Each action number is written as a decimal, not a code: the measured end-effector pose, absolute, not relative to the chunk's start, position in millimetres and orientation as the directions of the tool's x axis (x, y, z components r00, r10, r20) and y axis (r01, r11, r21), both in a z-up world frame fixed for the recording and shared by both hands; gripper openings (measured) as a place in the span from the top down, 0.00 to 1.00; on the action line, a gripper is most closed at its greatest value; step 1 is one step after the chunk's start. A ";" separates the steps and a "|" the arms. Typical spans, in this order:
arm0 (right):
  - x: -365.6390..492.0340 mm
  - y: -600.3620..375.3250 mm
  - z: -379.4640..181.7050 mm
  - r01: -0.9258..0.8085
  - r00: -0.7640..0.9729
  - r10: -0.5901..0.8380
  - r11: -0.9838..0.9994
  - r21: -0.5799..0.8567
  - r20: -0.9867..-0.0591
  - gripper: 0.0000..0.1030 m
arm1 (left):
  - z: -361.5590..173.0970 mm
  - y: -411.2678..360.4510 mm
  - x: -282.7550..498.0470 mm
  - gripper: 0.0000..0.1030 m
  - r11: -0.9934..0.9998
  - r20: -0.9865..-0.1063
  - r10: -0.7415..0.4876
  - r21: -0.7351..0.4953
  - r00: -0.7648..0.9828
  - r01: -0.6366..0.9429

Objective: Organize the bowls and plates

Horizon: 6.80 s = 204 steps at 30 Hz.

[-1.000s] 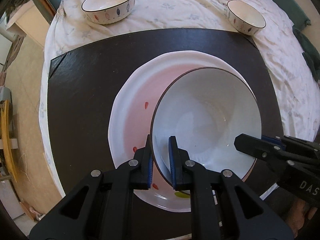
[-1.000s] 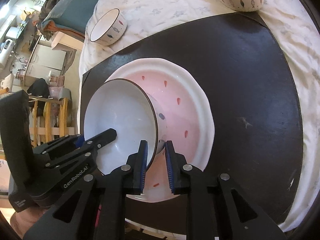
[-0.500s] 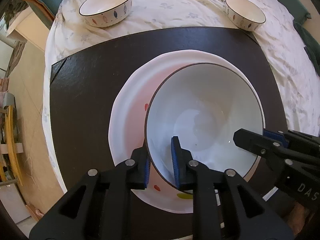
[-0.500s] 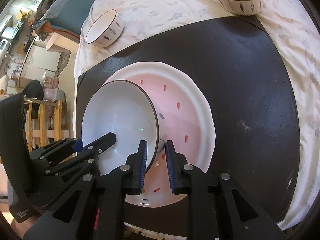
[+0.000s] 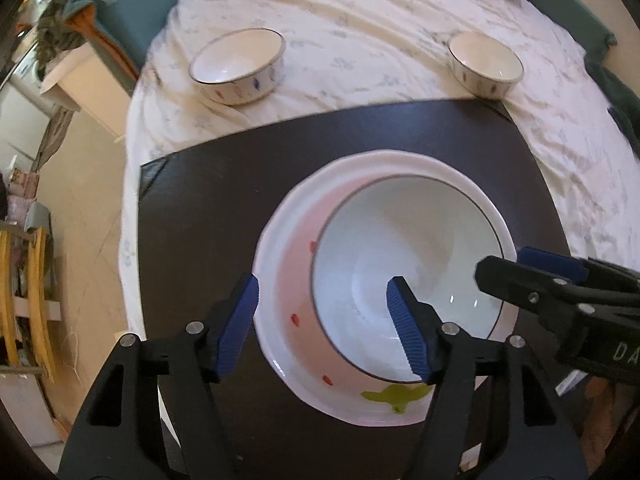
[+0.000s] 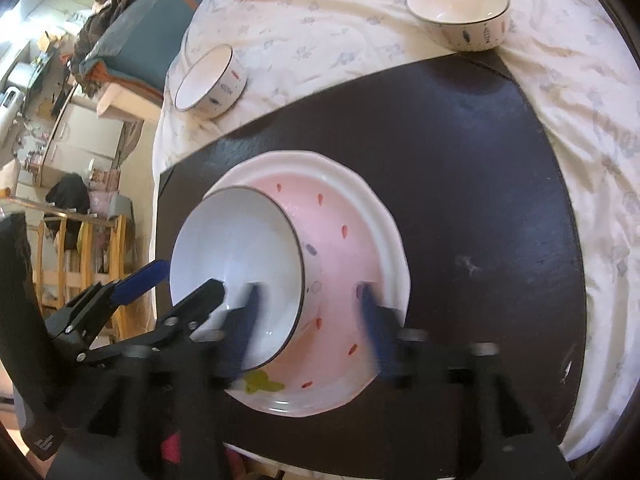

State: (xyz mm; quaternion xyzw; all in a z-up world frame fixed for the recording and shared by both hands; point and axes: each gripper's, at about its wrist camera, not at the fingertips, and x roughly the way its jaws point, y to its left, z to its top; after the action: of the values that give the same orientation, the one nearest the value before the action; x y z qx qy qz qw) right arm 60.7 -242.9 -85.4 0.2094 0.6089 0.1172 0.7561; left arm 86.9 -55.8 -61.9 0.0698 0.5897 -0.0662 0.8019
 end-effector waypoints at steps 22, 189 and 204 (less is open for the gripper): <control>63.5 -270.6 -32.2 0.050 0.456 0.362 0.901 0.430 -0.813 0.00 | 3.7 -8.8 108.3 0.00 0.996 -0.860 -0.012 -0.054 0.510 -0.069; 86.3 -270.6 -1.3 -0.109 0.341 0.446 0.893 0.436 -0.828 0.87 | -4.5 -83.0 96.3 0.90 0.985 -0.957 -0.100 -0.057 0.273 0.161; 70.6 -235.2 -34.1 -0.118 0.272 0.439 0.898 0.423 -0.856 0.87 | -34.8 -57.5 88.3 0.90 0.989 -0.960 -0.077 -0.039 0.268 0.146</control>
State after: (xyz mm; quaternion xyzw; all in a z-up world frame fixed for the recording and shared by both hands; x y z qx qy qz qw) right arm 70.6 -235.2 -34.1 0.1393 0.5768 0.1774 0.7851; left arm 88.3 -57.5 -34.8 0.0285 0.6010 -0.0702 0.7957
